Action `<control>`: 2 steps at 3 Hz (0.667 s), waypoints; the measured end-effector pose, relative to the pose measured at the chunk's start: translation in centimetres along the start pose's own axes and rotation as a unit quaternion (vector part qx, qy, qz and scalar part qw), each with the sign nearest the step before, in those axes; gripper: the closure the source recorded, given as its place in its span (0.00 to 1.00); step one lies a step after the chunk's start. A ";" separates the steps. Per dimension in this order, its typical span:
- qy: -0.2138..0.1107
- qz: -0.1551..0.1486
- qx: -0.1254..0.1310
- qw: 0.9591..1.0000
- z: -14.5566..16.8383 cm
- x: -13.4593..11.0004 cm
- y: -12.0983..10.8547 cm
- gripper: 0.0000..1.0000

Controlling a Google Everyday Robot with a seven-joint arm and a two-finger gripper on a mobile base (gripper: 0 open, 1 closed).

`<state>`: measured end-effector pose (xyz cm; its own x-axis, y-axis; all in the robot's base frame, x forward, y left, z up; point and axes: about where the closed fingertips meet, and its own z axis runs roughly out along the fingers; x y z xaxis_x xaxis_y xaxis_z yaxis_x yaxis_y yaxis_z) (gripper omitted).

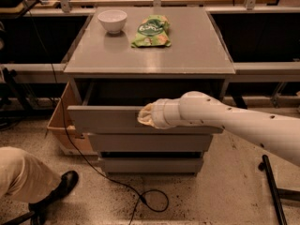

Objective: Close top drawer

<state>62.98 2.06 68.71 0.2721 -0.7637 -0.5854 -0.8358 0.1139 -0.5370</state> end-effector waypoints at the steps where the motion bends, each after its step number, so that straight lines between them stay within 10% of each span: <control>1: -0.003 -0.008 0.008 1.000 1.0 -0.3 -1.0 1.00; 2: -0.016 -0.025 0.019 0.999 3.2 -2.0 -3.0 1.00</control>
Offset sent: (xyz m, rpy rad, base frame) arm 0.1093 0.0987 0.0326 0.0449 -0.1974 0.0823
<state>66.48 5.26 69.55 0.3296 -0.7482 -0.5758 -0.8015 0.1006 -0.5895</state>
